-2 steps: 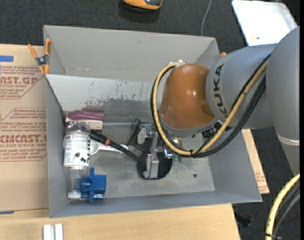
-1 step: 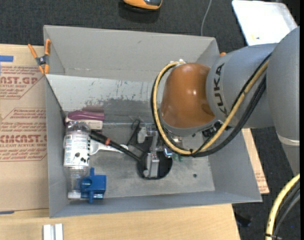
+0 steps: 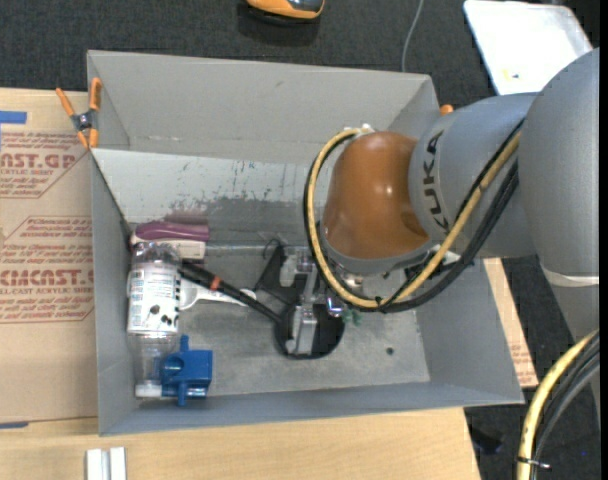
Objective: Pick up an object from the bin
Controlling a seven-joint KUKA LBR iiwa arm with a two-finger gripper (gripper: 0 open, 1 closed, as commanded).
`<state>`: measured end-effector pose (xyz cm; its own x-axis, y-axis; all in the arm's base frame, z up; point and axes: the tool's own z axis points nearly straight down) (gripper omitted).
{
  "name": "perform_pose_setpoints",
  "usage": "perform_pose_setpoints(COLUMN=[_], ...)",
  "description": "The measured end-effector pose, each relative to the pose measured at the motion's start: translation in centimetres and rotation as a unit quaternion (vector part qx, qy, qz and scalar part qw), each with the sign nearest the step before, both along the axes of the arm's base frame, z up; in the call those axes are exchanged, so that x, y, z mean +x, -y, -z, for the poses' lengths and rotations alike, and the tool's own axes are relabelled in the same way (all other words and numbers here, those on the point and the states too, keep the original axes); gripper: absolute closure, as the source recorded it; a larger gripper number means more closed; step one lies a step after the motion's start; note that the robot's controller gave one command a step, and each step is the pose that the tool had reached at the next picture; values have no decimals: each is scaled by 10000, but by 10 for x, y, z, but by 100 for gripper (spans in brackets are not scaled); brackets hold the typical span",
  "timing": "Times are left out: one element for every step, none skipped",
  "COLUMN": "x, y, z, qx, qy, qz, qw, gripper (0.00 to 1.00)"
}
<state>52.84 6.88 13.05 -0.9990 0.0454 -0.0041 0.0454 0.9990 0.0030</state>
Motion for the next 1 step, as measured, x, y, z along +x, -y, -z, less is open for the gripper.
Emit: perform_pose_setpoints(x=[12], y=[-22], z=[-37], qx=[-9], qy=[-6], qz=[-657], qw=[9978], gripper=[0])
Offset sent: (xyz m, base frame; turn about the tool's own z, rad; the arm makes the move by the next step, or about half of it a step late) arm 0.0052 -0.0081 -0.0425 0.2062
